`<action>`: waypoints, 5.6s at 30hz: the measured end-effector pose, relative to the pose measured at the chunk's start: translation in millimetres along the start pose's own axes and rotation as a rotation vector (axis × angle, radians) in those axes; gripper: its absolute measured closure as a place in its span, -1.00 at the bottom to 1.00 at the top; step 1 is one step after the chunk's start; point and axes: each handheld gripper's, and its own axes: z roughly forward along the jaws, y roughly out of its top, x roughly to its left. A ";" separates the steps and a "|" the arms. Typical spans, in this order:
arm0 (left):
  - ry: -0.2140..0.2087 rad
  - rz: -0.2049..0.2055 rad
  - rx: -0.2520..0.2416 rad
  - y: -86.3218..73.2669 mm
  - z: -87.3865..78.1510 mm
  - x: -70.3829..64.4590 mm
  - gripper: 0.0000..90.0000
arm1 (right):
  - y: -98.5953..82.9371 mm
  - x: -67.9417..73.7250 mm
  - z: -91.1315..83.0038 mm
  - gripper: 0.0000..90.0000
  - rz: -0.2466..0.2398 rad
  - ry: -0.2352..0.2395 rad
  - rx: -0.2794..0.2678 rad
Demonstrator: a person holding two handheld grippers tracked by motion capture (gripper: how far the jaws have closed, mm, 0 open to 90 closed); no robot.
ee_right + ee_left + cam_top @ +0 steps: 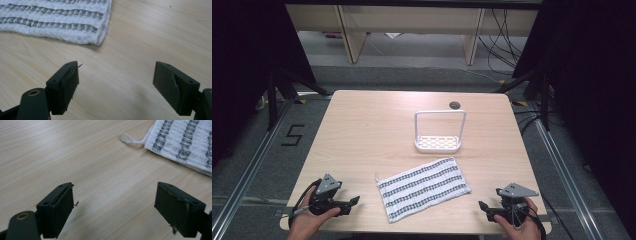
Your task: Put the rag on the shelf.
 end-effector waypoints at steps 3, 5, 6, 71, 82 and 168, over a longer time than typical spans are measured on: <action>-0.002 0.001 -0.003 0.0 -0.1 0.0 -0.67 | 0.1 0.2 0.3 -0.52 -0.005 -0.001 -0.001; -0.002 0.001 -0.002 0.1 -0.1 0.1 -0.67 | -0.4 -0.4 1.4 -0.52 -0.015 -0.001 -0.004; -0.003 0.001 -0.001 0.2 -0.1 0.2 -0.67 | -0.5 -0.6 1.5 -0.52 -0.016 -0.002 -0.005; -0.276 0.271 0.078 165.5 120.8 -88.4 -0.38 | 27.6 15.9 16.5 -0.19 -0.071 0.031 -0.029; -0.315 0.335 0.118 199.1 169.8 -116.6 -0.14 | 31.5 16.0 29.5 -0.12 -0.100 0.040 -0.005; -0.237 0.126 -0.304 334.1 26.3 -93.6 0.90 | 251.8 -11.4 -46.8 0.93 -0.341 -0.048 -0.311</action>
